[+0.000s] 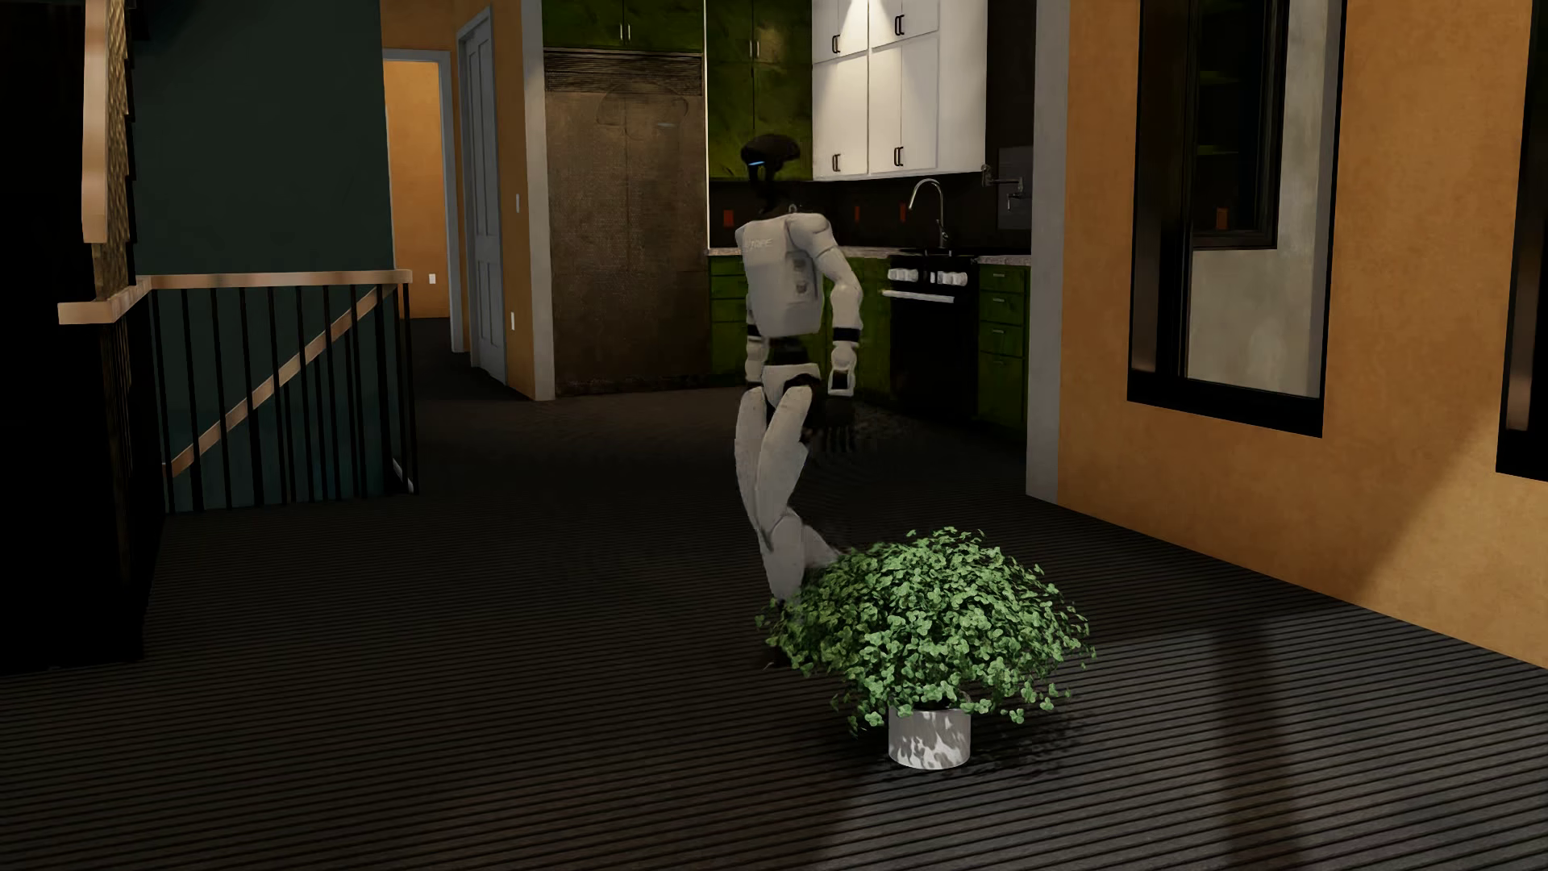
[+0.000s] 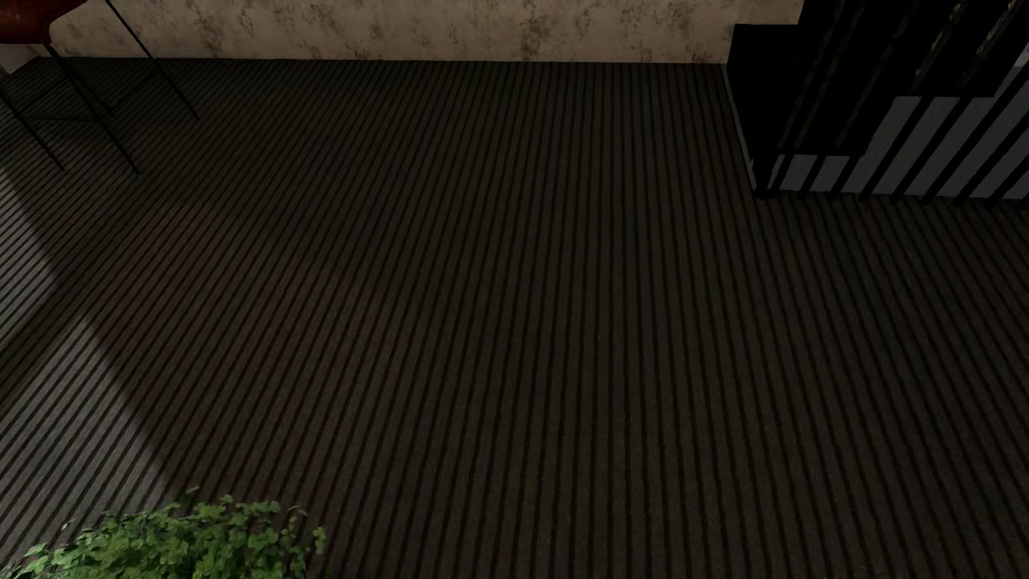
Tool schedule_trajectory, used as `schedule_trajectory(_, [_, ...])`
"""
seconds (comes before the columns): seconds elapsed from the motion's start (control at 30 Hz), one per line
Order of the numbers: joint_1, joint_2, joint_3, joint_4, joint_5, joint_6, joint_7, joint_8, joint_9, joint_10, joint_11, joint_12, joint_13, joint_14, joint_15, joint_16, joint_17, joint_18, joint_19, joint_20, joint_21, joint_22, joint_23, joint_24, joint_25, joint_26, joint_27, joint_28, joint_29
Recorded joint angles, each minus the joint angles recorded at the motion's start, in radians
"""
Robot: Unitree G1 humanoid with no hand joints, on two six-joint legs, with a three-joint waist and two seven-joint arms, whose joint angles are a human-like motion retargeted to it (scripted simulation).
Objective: Avoid the plant
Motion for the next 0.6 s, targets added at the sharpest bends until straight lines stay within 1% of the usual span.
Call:
schedule_trajectory(0.03, [0.031,-0.132,-0.012,0.010,-0.008,-0.002,0.000,0.000,-0.009,-0.018,0.169,-0.014,-0.002,-0.039,-0.284,-0.002,-0.003,0.000,0.000,0.043,-0.016,-0.032,-0.015,0.000,0.000,0.000,0.000,0.000,0.000])
schedule_trajectory(0.07, [0.066,-0.240,-0.038,0.021,-0.016,0.001,0.000,0.000,-0.019,-0.034,0.261,-0.020,-0.001,-0.085,-0.503,-0.002,-0.003,0.000,0.000,0.089,-0.052,-0.072,-0.037,0.000,0.000,0.000,0.000,0.000,0.000])
schedule_trajectory(0.1, [0.085,-0.335,-0.071,0.018,-0.031,0.002,0.000,0.000,-0.037,-0.035,0.270,-0.028,0.002,-0.121,-0.589,0.000,0.001,0.000,0.000,0.126,-0.102,-0.113,-0.067,0.000,0.000,0.000,0.000,0.000,0.000])
schedule_trajectory(0.13, [0.106,-0.418,-0.094,0.017,-0.033,0.009,0.000,0.000,-0.055,-0.045,0.199,-0.039,0.006,-0.153,-0.589,-0.002,0.006,0.000,0.000,0.153,-0.156,-0.149,-0.103,0.000,0.000,0.000,0.000,0.000,0.000])
schedule_trajectory(0.17, [0.149,-0.471,-0.107,0.013,-0.031,0.016,0.000,0.000,-0.064,-0.062,0.072,-0.049,0.009,-0.185,-0.555,-0.005,0.011,0.000,0.000,0.172,-0.198,-0.182,-0.137,0.000,0.000,0.000,0.000,0.000,0.000])
schedule_trajectory(0.2, [0.192,-0.498,-0.124,0.009,-0.030,0.027,0.000,0.000,-0.070,-0.089,-0.094,-0.055,0.008,-0.373,-0.514,-0.008,0.017,0.000,0.000,0.186,-0.218,-0.208,-0.160,0.000,0.000,0.000,0.000,0.000,0.000])
schedule_trajectory(0.23, [0.243,-0.491,-0.138,0.009,-0.024,0.039,0.000,0.000,-0.073,-0.123,-0.291,-0.056,0.003,-0.448,-0.468,-0.011,0.023,0.000,0.000,0.193,-0.220,-0.223,-0.171,0.000,0.000,0.000,0.000,0.000,0.000])
schedule_trajectory(0.27, [0.290,-0.460,-0.154,0.017,-0.011,0.052,0.000,0.000,-0.073,-0.143,-0.487,-0.053,-0.004,-0.469,-0.460,-0.014,0.026,0.000,0.000,0.190,-0.207,-0.224,-0.171,0.000,0.000,0.000,0.000,0.000,0.000])
schedule_trajectory(0.3, [0.313,-0.429,-0.169,0.034,0.006,0.070,0.000,0.000,-0.074,-0.130,-0.625,-0.052,-0.009,-0.494,-0.471,-0.017,0.030,0.000,0.000,0.176,-0.195,-0.209,-0.164,0.000,0.000,0.000,0.000,0.000,0.000])
schedule_trajectory(0.33, [0.335,-0.408,-0.179,0.049,0.010,0.083,0.000,0.000,-0.073,-0.116,-0.773,-0.051,-0.011,-0.501,-0.406,-0.022,0.032,0.000,0.000,0.153,-0.179,-0.181,-0.154,0.000,0.000,0.000,0.000,0.000,0.000])
schedule_trajectory(0.37, [0.358,-0.412,-0.183,0.055,0.008,0.085,0.000,0.000,-0.077,-0.051,-0.768,-0.047,-0.015,-0.436,-0.376,-0.024,0.034,0.000,0.000,0.127,-0.157,-0.145,-0.135,0.000,0.000,0.000,0.000,0.000,0.000])
schedule_trajectory(0.4, [0.359,-0.424,-0.184,0.061,0.010,0.088,0.000,0.000,-0.090,-0.017,-0.638,-0.041,-0.025,-0.373,-0.402,-0.030,0.038,0.000,0.000,0.100,-0.123,-0.096,-0.108,0.000,0.000,0.000,0.000,0.000,0.000])
schedule_trajectory(0.43, [0.334,-0.431,-0.181,0.085,0.017,0.102,0.000,0.000,-0.103,0.045,-0.588,-0.036,-0.034,-0.242,-0.403,-0.041,0.038,0.000,0.000,0.055,-0.077,-0.027,-0.074,0.000,0.000,0.000,0.000,0.000,0.000])
schedule_trajectory(0.47, [0.295,-0.397,-0.175,0.117,0.028,0.104,0.000,0.000,-0.104,0.142,-0.564,-0.024,-0.036,-0.070,-0.435,-0.048,0.033,0.000,0.000,0.000,-0.040,0.034,-0.050,0.000,0.000,0.000,0.000,0.000,0.000])
schedule_trajectory(0.5, [0.236,-0.320,-0.172,0.148,0.038,0.092,0.000,0.000,-0.089,0.287,-0.574,-0.002,-0.025,0.069,-0.477,-0.041,0.026,0.000,0.000,-0.035,-0.034,0.060,-0.053,0.000,0.000,0.000,0.000,0.000,0.000])
schedule_trajectory(0.53, [0.201,-0.190,-0.169,0.166,0.048,0.083,0.000,0.000,-0.043,0.450,-0.595,0.025,-0.002,0.156,-0.529,-0.024,0.009,0.000,0.000,-0.050,-0.031,0.049,-0.087,0.000,0.000,0.000,0.000,0.000,0.000])
schedule_trajectory(0.57, [0.163,-0.072,-0.144,0.184,0.066,0.078,0.000,0.000,-0.002,0.575,-0.622,0.040,0.013,0.218,-0.569,-0.014,-0.008,0.000,0.000,-0.052,-0.028,0.034,-0.107,0.000,0.000,0.000,0.000,0.000,0.000])
schedule_trajectory(0.6, [0.117,0.021,-0.103,0.187,0.074,0.067,0.000,0.000,0.025,0.641,-0.645,0.046,0.017,0.241,-0.608,-0.011,-0.018,0.000,0.000,-0.042,-0.034,0.022,-0.102,0.000,0.000,0.000,0.000,0.000,0.000])
